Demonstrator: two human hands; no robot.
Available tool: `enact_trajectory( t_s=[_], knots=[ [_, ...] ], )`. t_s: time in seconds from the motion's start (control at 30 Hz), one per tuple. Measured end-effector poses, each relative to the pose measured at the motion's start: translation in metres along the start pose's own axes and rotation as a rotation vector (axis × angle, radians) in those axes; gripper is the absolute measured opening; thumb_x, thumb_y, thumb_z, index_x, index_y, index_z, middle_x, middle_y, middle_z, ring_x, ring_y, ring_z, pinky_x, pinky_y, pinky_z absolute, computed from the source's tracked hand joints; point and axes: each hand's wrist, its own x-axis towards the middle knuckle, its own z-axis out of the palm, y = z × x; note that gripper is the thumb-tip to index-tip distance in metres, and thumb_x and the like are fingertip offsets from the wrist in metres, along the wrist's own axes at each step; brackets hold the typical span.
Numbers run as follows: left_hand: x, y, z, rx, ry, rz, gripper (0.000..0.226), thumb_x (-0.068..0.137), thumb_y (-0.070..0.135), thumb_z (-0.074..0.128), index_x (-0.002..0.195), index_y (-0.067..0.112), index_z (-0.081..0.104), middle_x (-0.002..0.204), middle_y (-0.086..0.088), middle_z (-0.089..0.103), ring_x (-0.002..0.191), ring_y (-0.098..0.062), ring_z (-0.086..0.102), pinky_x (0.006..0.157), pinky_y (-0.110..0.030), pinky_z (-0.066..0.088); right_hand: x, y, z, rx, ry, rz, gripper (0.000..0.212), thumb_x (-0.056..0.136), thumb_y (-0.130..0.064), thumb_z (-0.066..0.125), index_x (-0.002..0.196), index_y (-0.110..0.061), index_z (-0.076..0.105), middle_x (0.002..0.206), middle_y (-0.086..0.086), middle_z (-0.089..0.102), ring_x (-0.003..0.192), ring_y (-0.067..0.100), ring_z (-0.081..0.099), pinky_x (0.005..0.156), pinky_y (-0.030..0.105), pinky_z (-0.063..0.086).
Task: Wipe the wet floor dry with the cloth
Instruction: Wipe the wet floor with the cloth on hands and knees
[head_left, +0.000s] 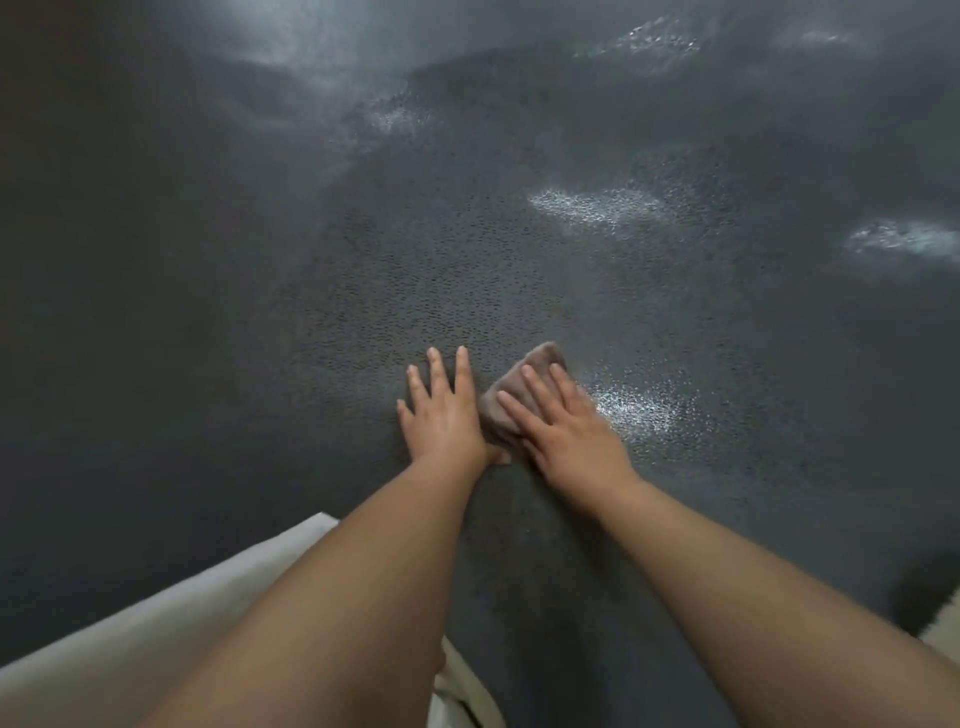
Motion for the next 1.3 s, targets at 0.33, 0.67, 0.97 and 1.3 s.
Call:
enact_trajectory(
  t_s=[0.33, 0.67, 0.97, 1.3],
  knots=[
    [-0.004, -0.021, -0.002, 0.000, -0.045, 0.087, 0.113, 0.078, 0.042, 0.073, 0.151, 0.022, -0.010, 0.157, 0.006, -0.019, 0.146, -0.020, -0.010, 0.117, -0.036, 0.015, -0.008, 0.013, -0.013, 0.104, 0.073, 0.641, 0.062, 0.100, -0.035, 0.032, 0.152, -0.023, -0.001, 0.157, 0.013, -0.015, 0.141, 0.041, -0.017, 0.115, 0.048, -0.004],
    [-0.003, -0.016, 0.004, -0.574, 0.263, -0.133, 0.063, 0.093, 0.003, 0.034, 0.151, 0.019, 0.015, 0.156, -0.003, 0.022, 0.140, -0.020, 0.027, 0.109, -0.027, 0.022, 0.053, -0.044, -0.019, 0.048, -0.096, 0.030, 0.060, 0.101, -0.029, 0.030, 0.151, -0.029, -0.002, 0.157, 0.003, -0.022, 0.140, 0.035, -0.026, 0.112, 0.047, -0.015],
    [0.018, -0.007, -0.005, -0.772, 0.377, -0.358, 0.028, 0.086, 0.017, 0.065, 0.110, 0.004, 0.062, 0.110, -0.019, 0.061, 0.106, -0.032, 0.054, 0.088, -0.028, 0.036, 0.066, -0.023, -0.043, 0.284, -0.067, -0.248, 0.054, 0.095, -0.023, 0.050, 0.146, -0.019, 0.033, 0.159, 0.005, 0.008, 0.145, 0.025, 0.008, 0.117, 0.040, 0.017],
    [-0.054, -0.037, 0.040, -0.823, 0.487, -0.552, 0.010, 0.092, 0.018, 0.055, 0.095, 0.010, 0.052, 0.107, -0.019, 0.058, 0.103, -0.035, 0.053, 0.082, -0.037, 0.039, 0.011, -0.055, -0.034, 0.638, 0.151, -0.053, 0.040, 0.077, 0.005, 0.064, 0.116, -0.003, 0.061, 0.112, 0.014, 0.049, 0.103, 0.022, 0.051, 0.086, 0.004, 0.030]
  ],
)
